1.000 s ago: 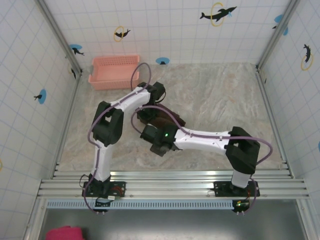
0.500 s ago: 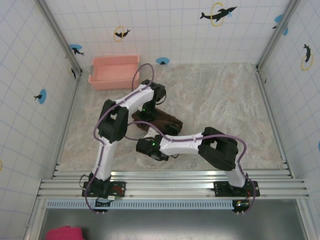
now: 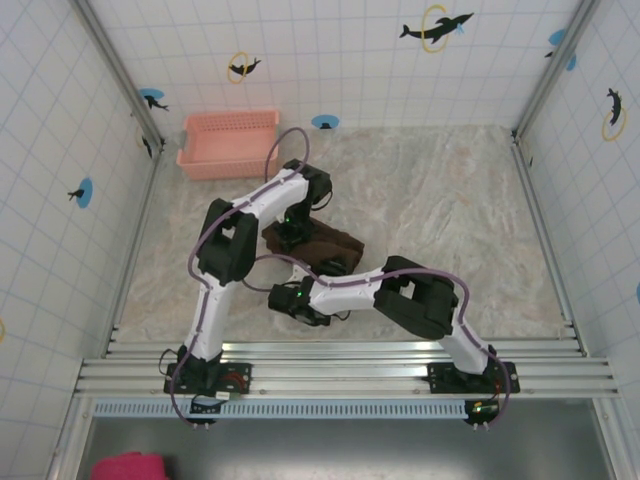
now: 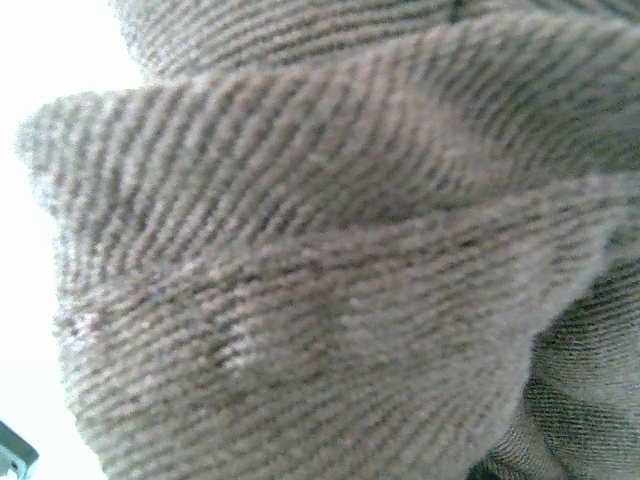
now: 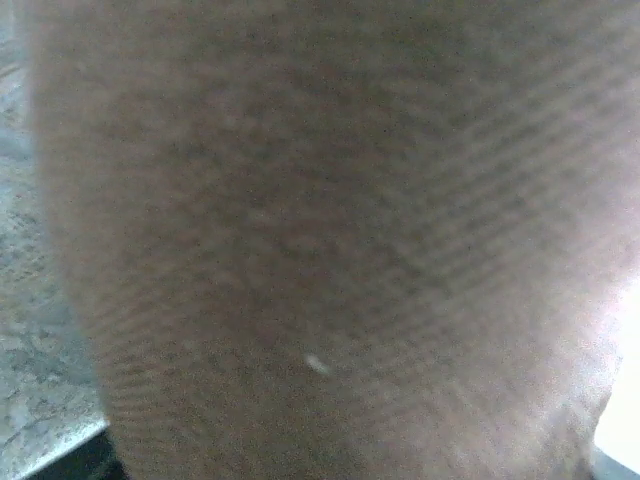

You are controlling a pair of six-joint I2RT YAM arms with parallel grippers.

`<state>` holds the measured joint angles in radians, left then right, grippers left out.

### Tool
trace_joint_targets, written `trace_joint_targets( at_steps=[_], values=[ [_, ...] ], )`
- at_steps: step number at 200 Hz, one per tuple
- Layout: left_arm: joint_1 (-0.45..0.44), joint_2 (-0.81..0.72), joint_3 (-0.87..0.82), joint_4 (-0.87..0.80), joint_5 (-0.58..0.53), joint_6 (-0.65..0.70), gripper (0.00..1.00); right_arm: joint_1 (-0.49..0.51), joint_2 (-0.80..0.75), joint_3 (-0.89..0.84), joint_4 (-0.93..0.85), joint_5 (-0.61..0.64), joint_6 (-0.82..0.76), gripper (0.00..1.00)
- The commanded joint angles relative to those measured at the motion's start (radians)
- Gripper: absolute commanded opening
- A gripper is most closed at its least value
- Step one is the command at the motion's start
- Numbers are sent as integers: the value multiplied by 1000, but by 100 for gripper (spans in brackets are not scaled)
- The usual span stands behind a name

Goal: Roll up the long pants

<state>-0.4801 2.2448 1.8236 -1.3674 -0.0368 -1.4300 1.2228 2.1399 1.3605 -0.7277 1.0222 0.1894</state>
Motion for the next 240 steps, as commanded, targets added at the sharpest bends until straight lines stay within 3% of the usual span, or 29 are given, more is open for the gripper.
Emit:
trace_joint_targets(
  at_steps=[1, 8, 15, 45, 50, 53, 78, 111, 168, 188, 212, 240],
  values=[
    [-10, -16, -206, 100, 89, 154, 0, -105, -20, -30, 84, -199, -13, 41],
    [-12, -78, -277, 182, 93, 171, 0, -130, -37, -43, 98, -248, -22, 27],
    [-12, -141, -340, 250, 94, 185, 0, -152, -46, -47, 99, -273, -28, 0],
    [-12, -341, -502, 368, 29, 252, 73, -228, -116, -94, 151, -493, -103, 0],
    [-11, -364, -513, 376, 18, 265, 94, -243, -126, -97, 151, -553, -113, 0],
    [-11, -375, -518, 377, 9, 274, 97, -254, -130, -96, 149, -591, -119, 0],
    [-7, -495, -558, 378, -89, 283, 97, -330, -156, -76, 107, -861, -139, 0],
    [48, -724, -733, 540, -117, 219, 97, -371, -170, -45, 31, -1036, -169, 0],
    [71, -1029, -946, 722, -212, 144, 97, -407, -137, -41, -39, -1115, -178, 0],
    [74, -1107, -998, 819, -185, 153, 97, -409, -125, -33, -51, -1110, -179, 0],
    [75, -1156, -1140, 1060, -87, 99, 97, -411, -113, -17, -55, -1128, -170, 0],
    [74, -1157, -1334, 1450, -2, 27, 97, -413, -103, -3, -58, -1150, -166, 0]
  ],
)
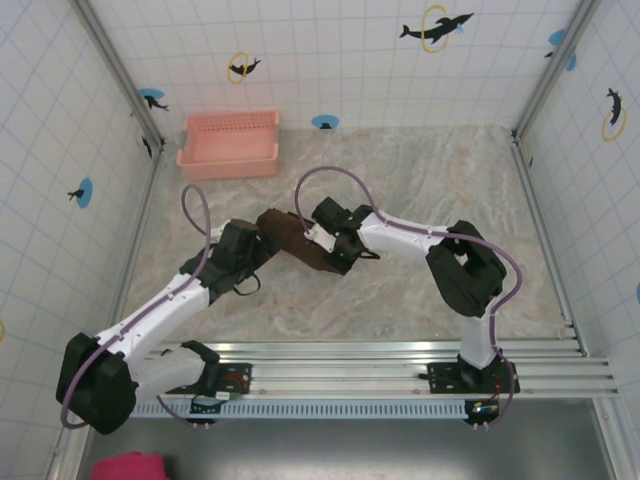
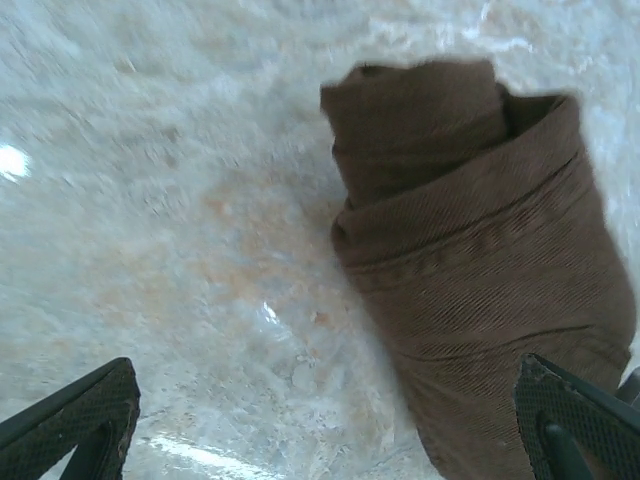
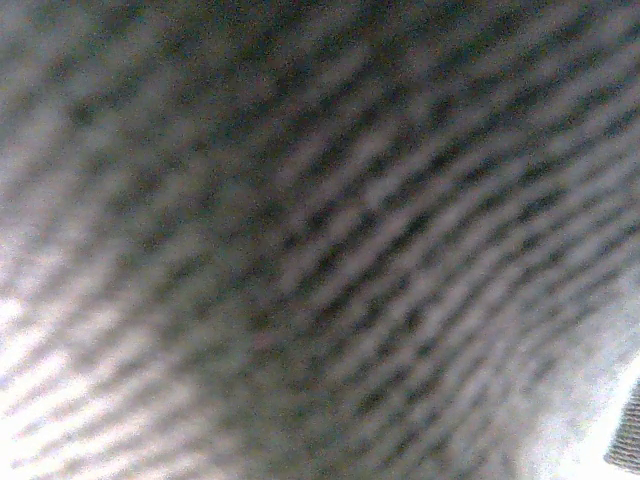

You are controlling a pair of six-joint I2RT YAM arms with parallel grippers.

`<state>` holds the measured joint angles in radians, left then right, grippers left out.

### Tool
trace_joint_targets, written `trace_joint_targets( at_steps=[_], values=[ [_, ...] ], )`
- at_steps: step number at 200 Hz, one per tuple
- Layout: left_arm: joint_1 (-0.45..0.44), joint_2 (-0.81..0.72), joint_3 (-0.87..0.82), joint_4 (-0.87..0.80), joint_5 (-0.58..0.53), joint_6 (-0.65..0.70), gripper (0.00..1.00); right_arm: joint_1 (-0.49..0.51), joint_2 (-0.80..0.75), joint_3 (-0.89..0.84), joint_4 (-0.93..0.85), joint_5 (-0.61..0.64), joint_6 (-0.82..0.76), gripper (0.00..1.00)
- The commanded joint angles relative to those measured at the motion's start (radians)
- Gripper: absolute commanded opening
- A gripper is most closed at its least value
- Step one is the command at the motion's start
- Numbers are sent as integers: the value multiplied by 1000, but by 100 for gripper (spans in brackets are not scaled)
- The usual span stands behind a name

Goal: Roll up the long pants

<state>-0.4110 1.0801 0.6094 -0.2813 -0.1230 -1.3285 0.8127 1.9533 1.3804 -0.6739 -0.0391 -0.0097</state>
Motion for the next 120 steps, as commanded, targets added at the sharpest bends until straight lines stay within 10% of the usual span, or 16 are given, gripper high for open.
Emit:
trace_joint_targets(
  at_steps=[1, 120],
  values=[
    [5, 9, -124, 375, 86, -76, 97, -3, 84, -23, -112, -90, 33, 0],
    [-39, 267, -174, 808, 162, -168, 97, -6, 127, 1, -106, -207, 31, 0]
  ],
)
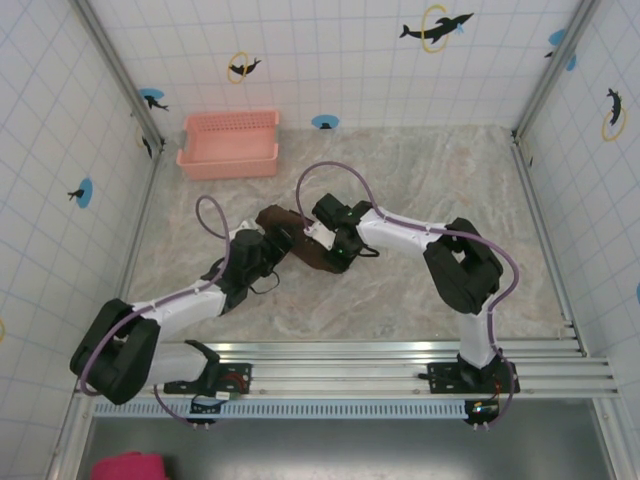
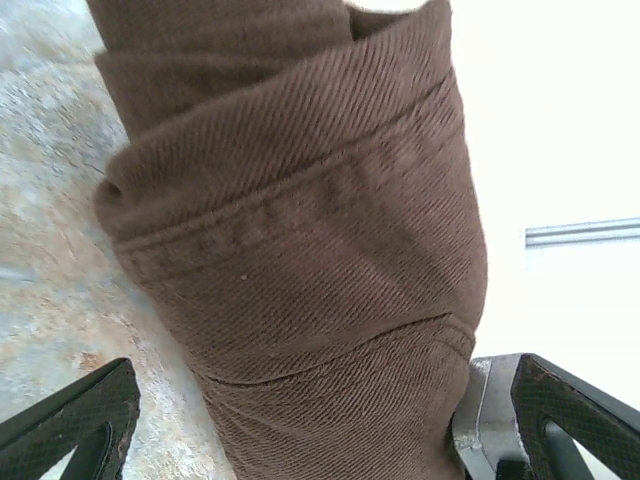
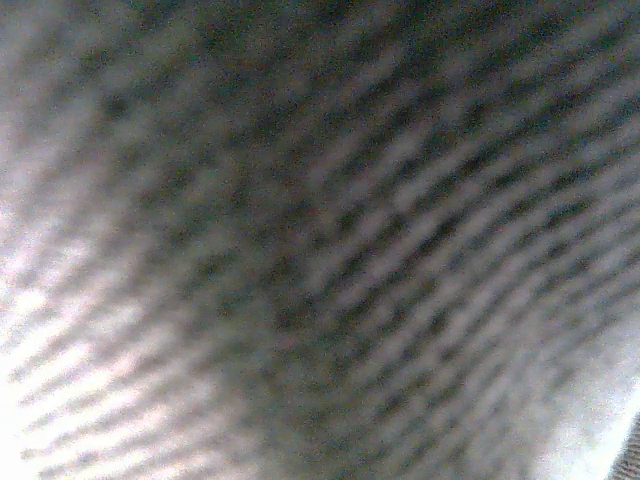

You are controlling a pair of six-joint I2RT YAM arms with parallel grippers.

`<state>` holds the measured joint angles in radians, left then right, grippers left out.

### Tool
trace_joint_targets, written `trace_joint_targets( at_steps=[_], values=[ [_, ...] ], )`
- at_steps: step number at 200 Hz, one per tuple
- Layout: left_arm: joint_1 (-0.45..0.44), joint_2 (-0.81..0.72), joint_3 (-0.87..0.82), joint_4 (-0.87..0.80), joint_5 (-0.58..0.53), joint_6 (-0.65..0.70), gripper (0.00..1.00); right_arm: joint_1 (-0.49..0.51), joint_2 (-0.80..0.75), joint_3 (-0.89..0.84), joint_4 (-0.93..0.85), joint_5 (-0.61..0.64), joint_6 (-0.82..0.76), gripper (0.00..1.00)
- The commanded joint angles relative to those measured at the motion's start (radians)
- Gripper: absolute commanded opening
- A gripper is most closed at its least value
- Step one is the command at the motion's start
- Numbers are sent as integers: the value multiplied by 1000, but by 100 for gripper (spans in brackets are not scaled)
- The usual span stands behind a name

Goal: Roll up the long pants

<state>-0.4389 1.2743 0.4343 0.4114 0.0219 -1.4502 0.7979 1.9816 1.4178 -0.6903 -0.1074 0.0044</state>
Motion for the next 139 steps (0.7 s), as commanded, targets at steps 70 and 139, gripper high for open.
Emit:
trace_joint_targets(
  at_steps=[70, 139],
  values=[
    [-29, 390, 61, 405, -7, -112, 97, 1, 106, -33, -64, -330, 17, 0],
    [-41, 491, 210, 306, 70, -69, 97, -57, 209, 93, -144, -487, -46, 0]
  ],
)
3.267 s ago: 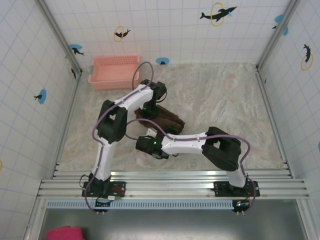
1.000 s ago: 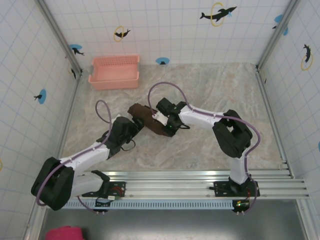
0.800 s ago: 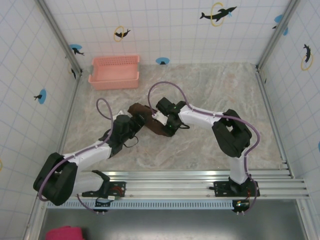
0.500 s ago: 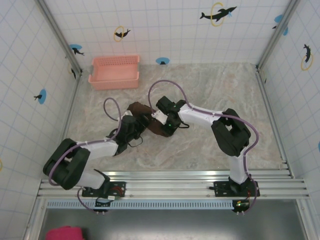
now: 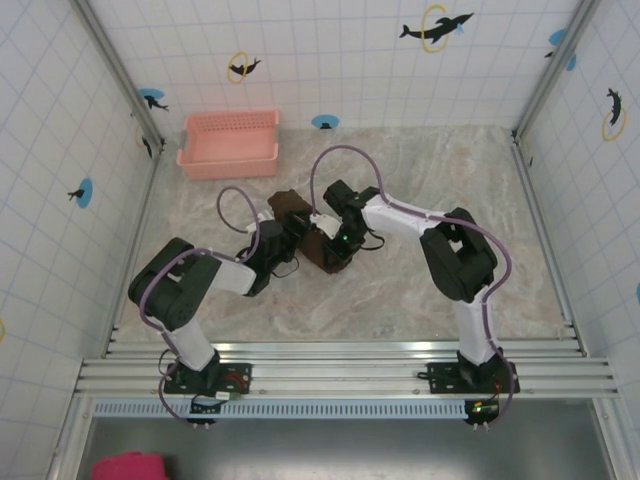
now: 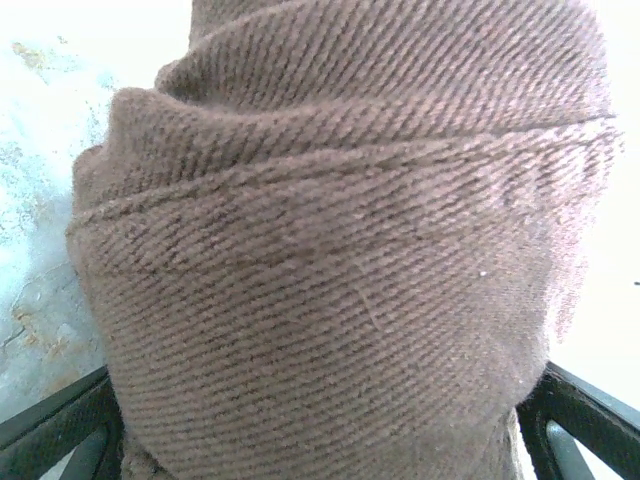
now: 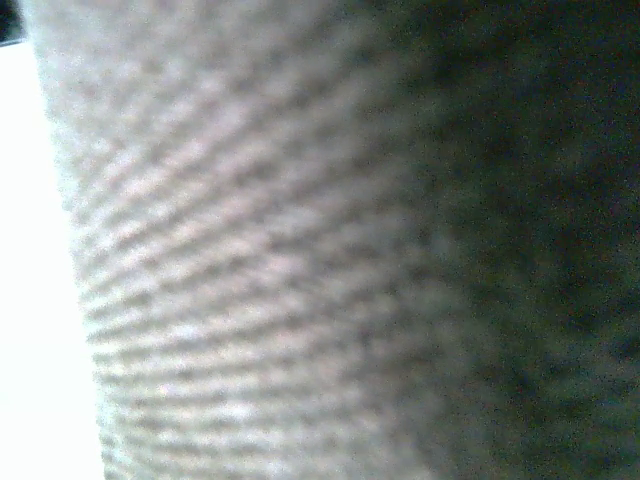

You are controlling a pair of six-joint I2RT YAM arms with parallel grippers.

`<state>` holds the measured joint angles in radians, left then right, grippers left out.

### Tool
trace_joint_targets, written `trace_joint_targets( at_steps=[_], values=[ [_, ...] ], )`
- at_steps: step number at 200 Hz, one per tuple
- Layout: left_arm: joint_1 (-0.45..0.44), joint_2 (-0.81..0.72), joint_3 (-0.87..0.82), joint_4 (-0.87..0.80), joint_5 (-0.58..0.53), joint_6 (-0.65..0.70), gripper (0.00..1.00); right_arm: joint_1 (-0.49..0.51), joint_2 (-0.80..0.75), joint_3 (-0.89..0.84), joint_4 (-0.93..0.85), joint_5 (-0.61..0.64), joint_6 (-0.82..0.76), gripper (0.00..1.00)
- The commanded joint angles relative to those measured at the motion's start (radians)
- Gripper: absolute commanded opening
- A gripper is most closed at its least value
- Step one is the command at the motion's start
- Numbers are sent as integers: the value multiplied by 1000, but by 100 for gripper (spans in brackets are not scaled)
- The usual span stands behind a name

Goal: Roll up the long pants

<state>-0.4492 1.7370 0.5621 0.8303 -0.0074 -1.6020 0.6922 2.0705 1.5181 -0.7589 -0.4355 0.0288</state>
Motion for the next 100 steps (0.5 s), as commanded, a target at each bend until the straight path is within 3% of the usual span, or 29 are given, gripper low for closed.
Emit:
trace_joint_targets(
  at_steps=[1, 7, 15, 22, 25, 26, 32, 41, 54, 69, 75, 80, 100],
  values=[
    [-30, 28, 85, -121, 101, 86, 97, 49, 120, -6, -76, -158, -70, 0],
    [-31, 32, 105, -159, 120, 102, 93, 48, 117, -1, -78, -147, -72, 0],
    [-33, 43, 134, -207, 144, 132, 72, 48, 112, 3, -76, -131, -70, 0],
    [-33, 64, 173, -275, 184, 158, 37, 48, 105, 7, -76, -112, -68, 0],
    [-36, 76, 193, -296, 205, 174, 2, 48, 103, 9, -77, -100, -66, 0],
    [-33, 81, 198, -303, 212, 179, 0, 47, 102, 10, -77, -94, -65, 0],
    [-32, 112, 237, -367, 249, 192, 0, 49, 95, 14, -76, -64, -60, 3],
    [-39, 146, 285, -489, 262, 207, 0, 47, 78, 16, -70, -28, -52, 17],
    [-44, 170, 340, -667, 235, 244, 0, 45, 39, 9, -53, 17, -38, 50],
    [-43, 196, 405, -853, 208, 285, 0, 33, -31, -9, -32, 70, -24, 62],
    [-43, 211, 431, -906, 210, 304, 0, 26, -62, -16, -25, 89, -16, 79],
    [-43, 225, 460, -961, 204, 318, 0, 18, -88, -19, -24, 108, -11, 99],
    [-88, 290, 579, -1153, 179, 382, 0, -24, -195, -22, -40, 195, 2, 99]
  ],
)
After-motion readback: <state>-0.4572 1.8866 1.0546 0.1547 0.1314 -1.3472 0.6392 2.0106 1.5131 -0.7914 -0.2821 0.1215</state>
